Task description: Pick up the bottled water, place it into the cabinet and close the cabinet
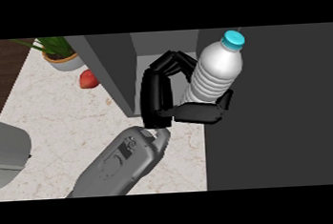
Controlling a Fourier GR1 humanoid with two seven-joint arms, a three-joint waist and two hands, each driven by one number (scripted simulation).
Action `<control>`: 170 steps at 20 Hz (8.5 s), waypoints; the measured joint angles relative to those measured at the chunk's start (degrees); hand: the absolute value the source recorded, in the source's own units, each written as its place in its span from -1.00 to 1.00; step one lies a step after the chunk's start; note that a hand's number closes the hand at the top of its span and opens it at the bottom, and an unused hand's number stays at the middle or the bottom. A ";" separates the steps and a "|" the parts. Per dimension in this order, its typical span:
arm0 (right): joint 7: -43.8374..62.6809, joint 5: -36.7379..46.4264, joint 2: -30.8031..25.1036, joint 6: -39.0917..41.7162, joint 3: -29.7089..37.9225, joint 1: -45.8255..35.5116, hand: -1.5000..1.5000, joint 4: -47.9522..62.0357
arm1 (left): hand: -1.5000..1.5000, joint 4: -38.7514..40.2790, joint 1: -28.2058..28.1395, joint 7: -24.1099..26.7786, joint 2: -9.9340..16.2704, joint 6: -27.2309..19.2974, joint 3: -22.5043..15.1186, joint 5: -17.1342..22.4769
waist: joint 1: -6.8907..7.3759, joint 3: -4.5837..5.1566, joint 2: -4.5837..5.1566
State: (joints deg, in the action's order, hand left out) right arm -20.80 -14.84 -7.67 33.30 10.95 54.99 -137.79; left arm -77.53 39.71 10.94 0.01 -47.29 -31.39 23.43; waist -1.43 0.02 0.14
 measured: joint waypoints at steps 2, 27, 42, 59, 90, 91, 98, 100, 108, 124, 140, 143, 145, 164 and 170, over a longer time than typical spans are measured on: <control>0.11 -0.17 -0.15 0.33 0.57 -0.34 -1.00 0.15 | 1.00 3.45 1.55 0.85 0.00 0.32 0.63 1.00 | -0.12 0.01 0.04; 2.23 -3.67 -0.62 3.05 2.91 -1.96 -1.00 1.21 | 1.00 39.43 15.06 17.08 -0.02 8.00 11.31 9.15 | -1.19 0.03 0.43; 3.00 -5.26 -1.69 3.16 3.56 -4.37 -1.00 1.68 | -1.00 60.66 26.94 18.21 0.16 9.47 13.01 4.60 | -1.88 0.04 0.88; 3.49 -5.88 -0.09 3.21 2.62 -3.92 -1.00 1.51 | -1.00 50.80 24.35 21.39 0.03 21.92 15.32 9.87 | -0.13 0.05 -0.15; 10.03 -4.60 -5.66 6.84 -8.79 -5.69 1.00 0.68 | -1.00 -15.42 -25.86 10.29 10.91 14.92 -6.35 6.04 | 2.30 0.08 -0.51; 10.63 -4.42 -5.87 6.98 -10.09 -6.15 1.00 0.63 | -1.00 -16.79 -27.37 10.59 11.59 14.97 -6.67 5.81 | 2.31 0.08 -0.48; 14.81 -2.74 -6.39 7.68 -20.88 -5.84 1.00 0.00 | -1.00 -25.68 -36.77 12.48 17.40 16.98 -5.91 6.39 | 2.07 0.17 -0.49; 16.06 -1.75 -6.03 7.26 -24.18 -6.45 1.00 -0.17 | -1.00 -27.49 -39.22 13.21 18.66 17.50 -5.90 6.44 | 2.02 0.19 -0.55; 22.10 6.04 -3.55 2.88 -36.08 -11.15 1.00 -1.89 | -1.00 -31.91 -45.45 15.21 22.39 19.35 -3.29 7.64 | 1.92 0.29 -0.63; 39.06 18.10 2.02 -2.97 -47.28 -30.18 1.00 -4.03 | -1.00 -37.55 -55.43 18.00 29.80 26.51 4.56 13.22 | 3.04 0.51 -0.99; 46.71 20.53 -2.20 -5.97 -53.24 -48.01 1.00 -2.44 | -1.00 -38.78 -60.61 20.49 33.59 33.06 8.90 16.39 | 4.34 0.71 -0.59; 46.84 20.29 -2.71 -5.38 -53.15 -49.18 1.00 -2.38 | -1.00 -38.64 -60.86 20.78 34.09 34.27 9.61 16.97 | 4.89 0.77 -0.32; 47.00 20.05 -2.83 -5.16 -53.08 -49.61 1.00 -2.36 | -1.00 -39.02 -61.06 20.74 34.48 34.78 9.92 17.25 | 5.22 0.77 -0.23; 49.26 2.74 -1.06 -2.84 -51.99 -48.21 1.00 2.58 | -1.00 -39.40 -61.44 21.57 36.32 39.71 11.66 18.85 | 10.41 0.85 2.33; 51.18 -6.66 -0.60 -3.68 -51.67 -46.80 1.00 5.04 | -1.00 -39.31 -61.79 21.71 36.95 41.06 12.27 19.34 | 10.69 0.84 2.24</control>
State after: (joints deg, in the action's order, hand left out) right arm 30.38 -21.50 -8.26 29.62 -40.72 8.19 -132.76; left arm -116.84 -22.08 32.65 36.96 -6.24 -19.12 42.77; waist 9.26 0.86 2.39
